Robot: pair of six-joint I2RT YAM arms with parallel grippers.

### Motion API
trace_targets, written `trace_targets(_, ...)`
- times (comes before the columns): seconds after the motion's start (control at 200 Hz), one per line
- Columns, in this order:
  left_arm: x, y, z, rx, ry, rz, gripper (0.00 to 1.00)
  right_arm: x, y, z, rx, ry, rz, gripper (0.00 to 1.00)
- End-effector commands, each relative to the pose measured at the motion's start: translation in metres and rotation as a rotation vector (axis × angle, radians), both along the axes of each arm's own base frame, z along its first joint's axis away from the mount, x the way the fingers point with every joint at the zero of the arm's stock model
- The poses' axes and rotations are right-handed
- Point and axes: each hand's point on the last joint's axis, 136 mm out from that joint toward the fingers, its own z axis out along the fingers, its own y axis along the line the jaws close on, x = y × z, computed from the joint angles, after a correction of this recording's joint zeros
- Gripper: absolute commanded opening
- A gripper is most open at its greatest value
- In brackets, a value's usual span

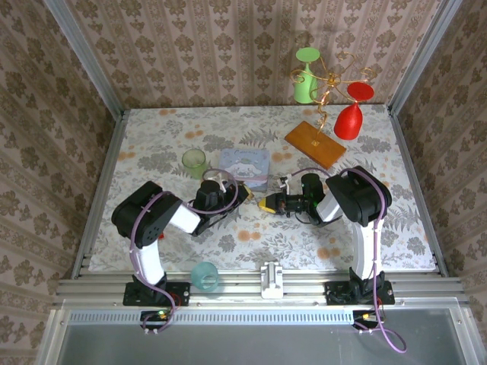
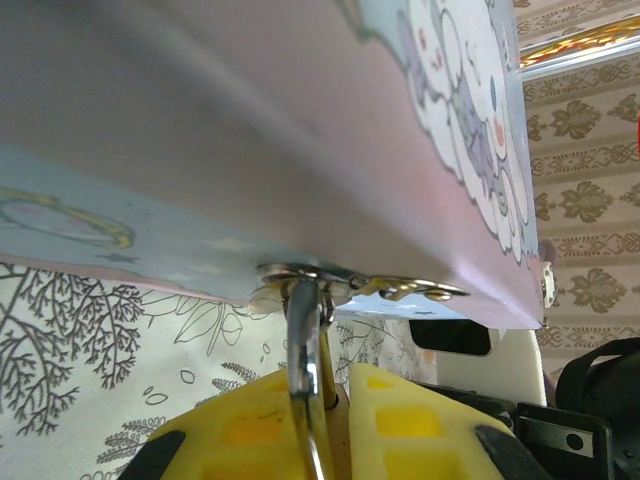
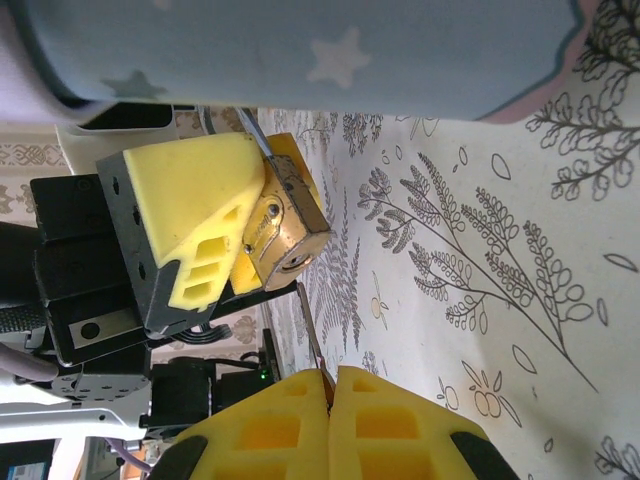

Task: Unlock the padlock with the key

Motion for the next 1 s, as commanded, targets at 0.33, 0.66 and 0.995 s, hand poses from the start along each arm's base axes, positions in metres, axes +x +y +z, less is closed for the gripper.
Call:
trace_targets(0.33,0.000,-0.013,0.026,-0.073,-0.059,-0.037,0.00,-0.027,-0.016,-0.059,-0.132,0.202,-0.031,0.00)
trace_targets(0.66,-0.002,-0.020,0.022,-0.107,-0.044,-0.038,0.00,-0.019,-0.005,-0.048,-0.081,0.179,-0.030,0.00)
trace_targets(0.995,-0.008,-0.024,0.023,-0.119,-0.039,-0.051,0.00,-0.018,-0.005,-0.051,-0.095,0.186,-0.035,0.00)
